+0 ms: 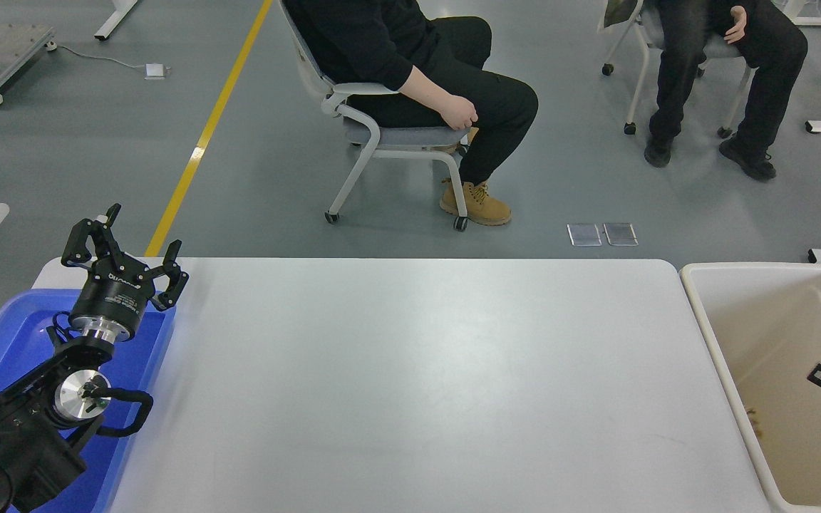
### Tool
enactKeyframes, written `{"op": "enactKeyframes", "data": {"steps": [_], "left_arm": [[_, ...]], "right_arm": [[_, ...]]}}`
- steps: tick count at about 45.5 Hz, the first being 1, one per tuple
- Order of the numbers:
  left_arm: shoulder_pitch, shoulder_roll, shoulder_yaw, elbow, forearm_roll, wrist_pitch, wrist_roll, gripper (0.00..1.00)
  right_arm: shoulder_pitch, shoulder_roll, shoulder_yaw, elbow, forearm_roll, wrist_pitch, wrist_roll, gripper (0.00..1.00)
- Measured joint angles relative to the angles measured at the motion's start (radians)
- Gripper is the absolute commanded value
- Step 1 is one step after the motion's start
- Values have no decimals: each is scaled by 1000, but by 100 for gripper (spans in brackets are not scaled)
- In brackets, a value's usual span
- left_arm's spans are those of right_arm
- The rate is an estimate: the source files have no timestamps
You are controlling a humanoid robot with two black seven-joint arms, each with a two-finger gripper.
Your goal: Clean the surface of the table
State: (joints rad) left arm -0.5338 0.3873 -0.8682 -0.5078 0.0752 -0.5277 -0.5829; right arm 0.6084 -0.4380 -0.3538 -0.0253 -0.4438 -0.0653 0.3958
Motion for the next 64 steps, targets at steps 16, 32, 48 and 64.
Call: {"op": "enactKeyframes", "data": {"steps": [16,32,48,64], "left_arm": [[0,1,0,0,0,0,0,100],[0,0,0,0,0,0,0,100],[0,0,0,0,0,0,0,100],[0,0,0,0,0,0,0,100]], "right_arm": [[164,-25,105,4,33,-11,0,98],[342,-61,487,102,45,-11,9,99],[393,-95,900,332,48,-14,10,99],[348,-82,1176,578,48,-3,10,99]]}}
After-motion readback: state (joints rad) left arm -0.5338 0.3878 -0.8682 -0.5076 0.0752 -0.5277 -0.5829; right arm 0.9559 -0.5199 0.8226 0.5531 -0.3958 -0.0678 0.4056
